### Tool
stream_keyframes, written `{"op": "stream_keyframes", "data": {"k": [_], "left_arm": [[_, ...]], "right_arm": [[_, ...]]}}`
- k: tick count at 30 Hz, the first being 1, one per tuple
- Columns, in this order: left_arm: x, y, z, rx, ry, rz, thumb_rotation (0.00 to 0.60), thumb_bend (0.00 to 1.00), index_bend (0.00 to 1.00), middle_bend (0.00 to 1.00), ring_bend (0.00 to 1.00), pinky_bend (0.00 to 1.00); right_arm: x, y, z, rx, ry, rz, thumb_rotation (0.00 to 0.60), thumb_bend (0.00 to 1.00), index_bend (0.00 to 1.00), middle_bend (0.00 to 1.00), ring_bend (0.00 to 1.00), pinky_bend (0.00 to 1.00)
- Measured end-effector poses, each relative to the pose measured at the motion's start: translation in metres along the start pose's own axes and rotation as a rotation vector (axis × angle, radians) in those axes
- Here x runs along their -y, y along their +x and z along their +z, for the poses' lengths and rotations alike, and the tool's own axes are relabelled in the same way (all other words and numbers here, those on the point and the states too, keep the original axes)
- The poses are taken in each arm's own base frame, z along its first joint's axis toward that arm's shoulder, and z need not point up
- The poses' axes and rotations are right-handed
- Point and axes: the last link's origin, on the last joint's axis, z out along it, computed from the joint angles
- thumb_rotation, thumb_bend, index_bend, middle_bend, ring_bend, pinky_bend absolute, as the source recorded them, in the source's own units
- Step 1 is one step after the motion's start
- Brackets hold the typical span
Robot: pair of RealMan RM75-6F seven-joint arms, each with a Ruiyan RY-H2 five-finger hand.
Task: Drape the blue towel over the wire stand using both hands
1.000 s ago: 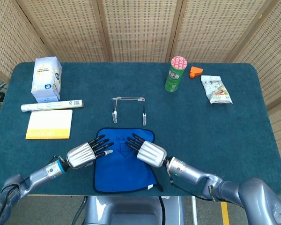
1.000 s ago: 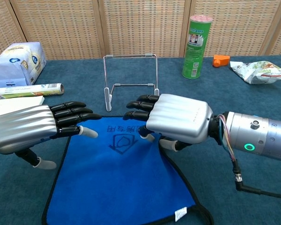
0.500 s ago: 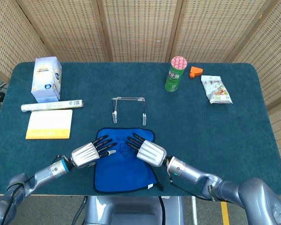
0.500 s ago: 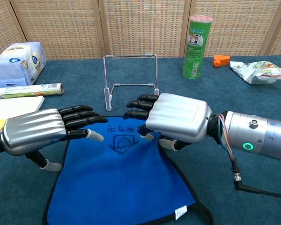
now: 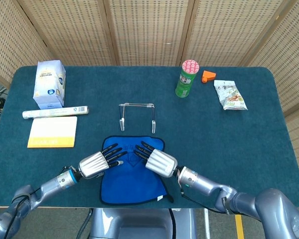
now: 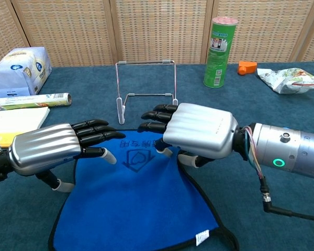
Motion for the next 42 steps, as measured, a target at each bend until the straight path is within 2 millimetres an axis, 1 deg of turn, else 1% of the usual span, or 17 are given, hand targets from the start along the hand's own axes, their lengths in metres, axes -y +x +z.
{"op": "stream_keyframes", "data": {"k": [2,8,18,25,27,32,37,42], "left_arm": [[0.0002,0.0011,0.0003,-0.007,0.002,-0.004,0.6,0.43,0.28,0.0,0.0,0.0],[0.0024,0.0024,-0.0005,-0.01,0.013,-0.012,0.6,0.47,0.28,0.0,0.0,0.0],[0.003,0.0045,-0.0004,-0.016,0.01,-0.026,0.6,0.5,0.32,0.0,0.0,0.0],[0.002,0.0064,0.001,-0.023,0.0,-0.021,0.6,0.5,0.33,0.0,0.0,0.0],[0.0021,0.0058,0.0018,-0.019,0.002,-0.022,0.6,0.5,0.36,0.0,0.0,0.0],[0.0001,0.0056,0.0044,-0.023,0.004,-0.027,0.6,0.56,0.52,0.0,0.0,0.0],[0.0001,0.006,0.0043,-0.03,0.016,-0.031,0.6,0.62,0.56,0.0,0.0,0.0],[0.0012,0.0085,0.0031,-0.052,0.03,-0.04,0.6,0.63,0.59,0.0,0.0,0.0]], "right_arm": [[-0.0002,0.0006,-0.0003,-0.002,0.0,-0.001,0.6,0.52,0.6,0.13,0.0,0.1],[-0.0008,0.0013,-0.0008,0.0,-0.002,-0.001,0.6,0.52,0.6,0.13,0.0,0.1],[-0.0014,-0.0004,-0.0013,0.005,-0.004,0.0,0.6,0.52,0.6,0.13,0.0,0.1],[-0.0032,-0.0008,-0.0027,0.004,-0.008,0.001,0.6,0.52,0.6,0.13,0.0,0.1],[-0.0038,-0.0006,-0.003,0.002,-0.01,0.001,0.6,0.52,0.6,0.13,0.0,0.1],[-0.0048,-0.0001,-0.0045,0.0,-0.011,0.001,0.6,0.52,0.6,0.13,0.0,0.1],[-0.0059,0.0003,-0.0058,-0.003,-0.017,0.004,0.6,0.52,0.61,0.13,0.0,0.11],[-0.0073,-0.0002,-0.009,-0.005,-0.028,0.014,0.6,0.52,0.61,0.13,0.0,0.11]]}}
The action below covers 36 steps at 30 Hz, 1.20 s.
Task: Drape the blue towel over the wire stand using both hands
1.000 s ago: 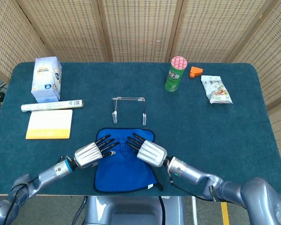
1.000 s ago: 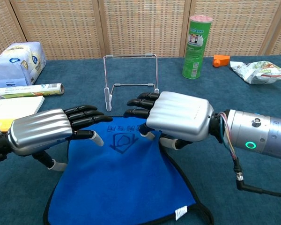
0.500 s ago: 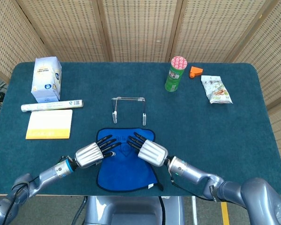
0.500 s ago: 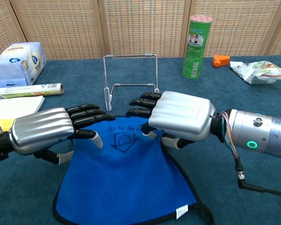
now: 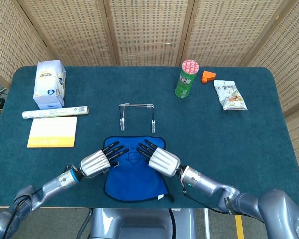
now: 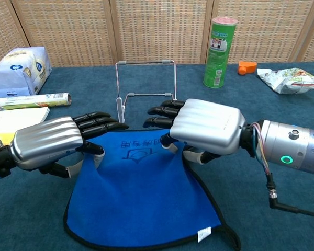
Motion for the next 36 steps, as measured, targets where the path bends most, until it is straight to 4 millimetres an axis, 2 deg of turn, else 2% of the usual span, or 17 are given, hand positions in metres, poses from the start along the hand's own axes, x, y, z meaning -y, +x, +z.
{"op": "stream_keyframes", "data": {"k": [7,22,28,36], "left_arm": [[0.003,0.008,-0.001,-0.059,0.025,-0.013,0.6,0.62,0.6,0.0,0.0,0.0],[0.014,0.031,0.002,-0.226,0.188,-0.079,0.6,0.62,0.65,0.0,0.0,0.0],[0.014,0.044,0.008,-0.274,0.245,-0.104,0.6,0.61,0.66,0.0,0.0,0.0],[0.013,0.068,0.027,-0.331,0.308,-0.083,0.6,0.61,0.66,0.0,0.0,0.0]], "right_arm": [[-0.003,0.004,-0.003,-0.03,-0.019,0.029,0.6,0.52,0.63,0.13,0.0,0.11],[-0.015,0.036,-0.002,-0.181,-0.14,0.188,0.6,0.54,0.67,0.13,0.0,0.11],[-0.015,0.05,0.002,-0.23,-0.191,0.238,0.6,0.57,0.68,0.13,0.0,0.11],[-0.016,0.074,0.012,-0.291,-0.27,0.278,0.6,0.57,0.68,0.13,0.0,0.11]]}}
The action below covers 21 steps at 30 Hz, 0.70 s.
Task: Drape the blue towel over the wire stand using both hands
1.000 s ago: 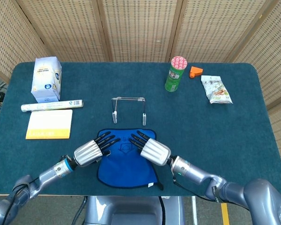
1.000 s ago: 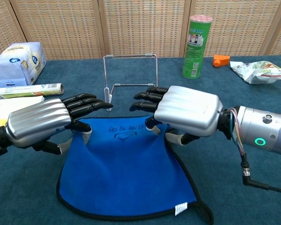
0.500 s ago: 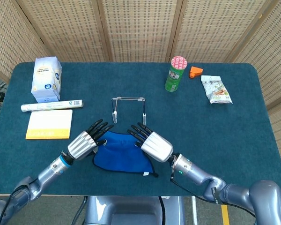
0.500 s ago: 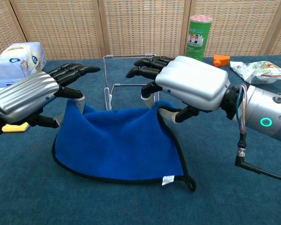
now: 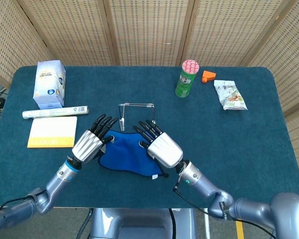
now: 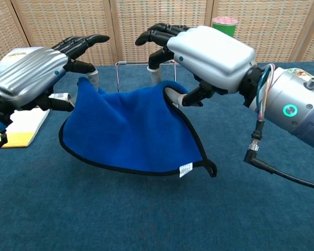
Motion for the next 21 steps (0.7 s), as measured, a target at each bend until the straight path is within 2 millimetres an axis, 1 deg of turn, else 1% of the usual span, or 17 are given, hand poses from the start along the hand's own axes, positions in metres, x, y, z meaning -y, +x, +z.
{"op": "stream_keyframes", "data": {"k": [5,8,13,21], "left_arm": [[-0.012,0.017,0.021,-0.029,0.027,-0.003,0.6,0.61,0.66,0.0,0.0,0.0],[-0.013,0.027,0.031,-0.035,0.035,0.022,0.6,0.61,0.66,0.0,0.0,0.0],[-0.013,0.035,0.038,-0.039,0.04,0.044,0.6,0.61,0.66,0.0,0.0,0.0],[-0.014,0.046,0.054,-0.046,0.057,0.068,0.6,0.61,0.66,0.0,0.0,0.0]], "right_arm": [[0.004,0.013,0.013,-0.011,-0.057,0.004,0.6,0.57,0.68,0.13,0.0,0.11],[0.002,0.017,0.017,-0.006,-0.083,0.006,0.6,0.57,0.68,0.12,0.0,0.11],[-0.001,0.02,0.022,-0.002,-0.099,-0.008,0.6,0.57,0.69,0.12,0.0,0.11],[-0.007,0.03,0.034,-0.015,-0.149,-0.007,0.6,0.57,0.69,0.12,0.0,0.11]]}}
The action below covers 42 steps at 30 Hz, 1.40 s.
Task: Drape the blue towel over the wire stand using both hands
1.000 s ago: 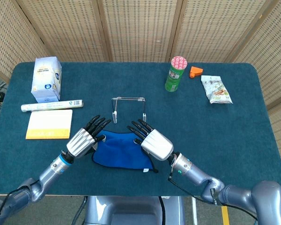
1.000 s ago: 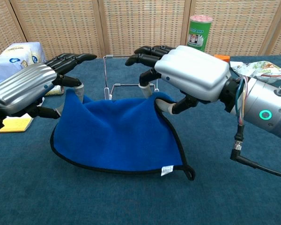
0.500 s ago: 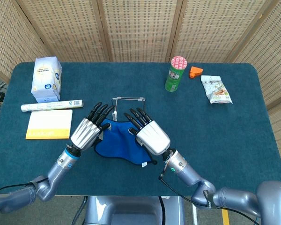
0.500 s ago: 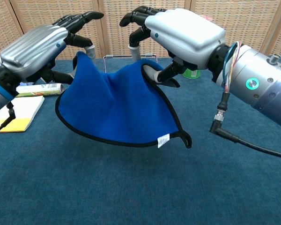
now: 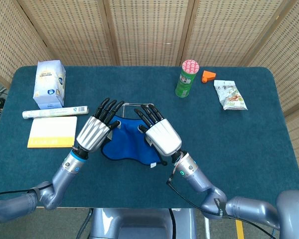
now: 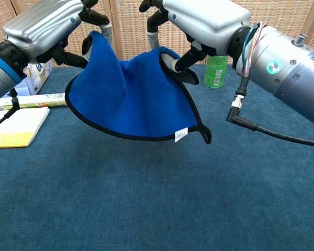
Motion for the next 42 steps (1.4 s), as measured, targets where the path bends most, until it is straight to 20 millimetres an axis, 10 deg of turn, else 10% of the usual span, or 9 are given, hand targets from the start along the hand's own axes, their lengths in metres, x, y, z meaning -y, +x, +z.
{"op": "stream_keyframes", "data": {"k": [42], "left_arm": [[0.036,0.029,0.082,-0.092,0.148,-0.054,0.6,0.6,0.66,0.0,0.0,0.0]], "right_arm": [[-0.041,0.036,0.078,-0.031,-0.237,0.08,0.6,0.57,0.69,0.12,0.0,0.11]]}}
